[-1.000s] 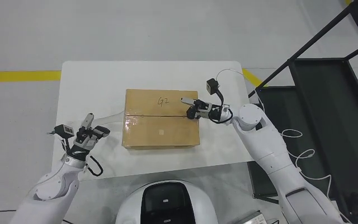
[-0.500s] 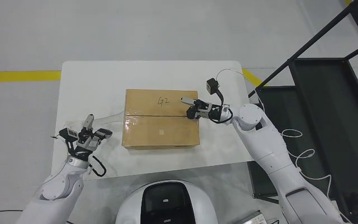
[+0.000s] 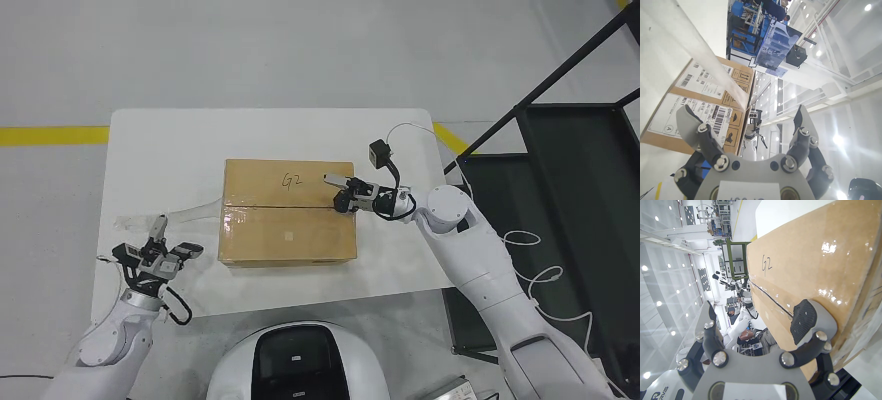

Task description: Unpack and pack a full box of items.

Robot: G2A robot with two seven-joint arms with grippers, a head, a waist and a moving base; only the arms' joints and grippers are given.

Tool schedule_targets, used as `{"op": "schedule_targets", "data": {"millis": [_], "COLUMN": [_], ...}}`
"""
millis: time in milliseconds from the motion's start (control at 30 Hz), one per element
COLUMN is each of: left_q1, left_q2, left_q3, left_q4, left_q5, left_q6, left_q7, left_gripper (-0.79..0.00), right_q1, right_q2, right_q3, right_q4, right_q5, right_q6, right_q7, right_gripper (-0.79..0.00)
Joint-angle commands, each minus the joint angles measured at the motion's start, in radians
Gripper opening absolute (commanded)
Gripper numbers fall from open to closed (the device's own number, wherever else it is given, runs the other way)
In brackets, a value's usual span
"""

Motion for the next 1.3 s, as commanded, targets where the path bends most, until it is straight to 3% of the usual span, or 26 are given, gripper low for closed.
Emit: {"op": "schedule_targets", "data": {"millis": [0, 333, 567, 633, 667, 767, 1267], "left_q1": [-0.008, -0.134, -0.178, -0.189, -0.192, -0.195, -0.138], "left_q2": [-0.005, -0.047, -0.070, -0.076, -0.079, -0.086, -0.106], "left_q3": [0.000, 0.059, 0.076, 0.080, 0.081, 0.081, 0.017], "left_q4": [0.026, 0.151, 0.187, 0.194, 0.196, 0.199, 0.141], "left_q5": [-0.027, -0.107, -0.112, -0.105, -0.105, -0.103, -0.079], "left_q6": [0.009, 0.098, 0.111, 0.111, 0.110, 0.100, 0.014], "left_q7": [-0.006, -0.011, -0.007, 0.001, 0.005, 0.013, 0.053], "left_gripper": [0.000, 0.000, 0.000, -0.394, -0.453, -0.785, -0.785], "right_q1": [0.000, 0.000, 0.000, 0.000, 0.000, 0.000, 0.000], "right_q2": [0.000, 0.000, 0.000, 0.000, 0.000, 0.000, 0.000], "right_q3": [0.000, 0.000, 0.000, 0.000, 0.000, 0.000, 0.000], "right_q4": [0.000, 0.000, 0.000, 0.000, 0.000, 0.000, 0.000], "right_q5": [0.000, 0.000, 0.000, 0.000, 0.000, 0.000, 0.000], "right_q6": [0.000, 0.000, 0.000, 0.000, 0.000, 0.000, 0.000], "right_q7": [0.000, 0.000, 0.000, 0.000, 0.000, 0.000, 0.000], "right_gripper": [0.000, 0.000, 0.000, 0.000, 0.000, 0.000, 0.000]}}
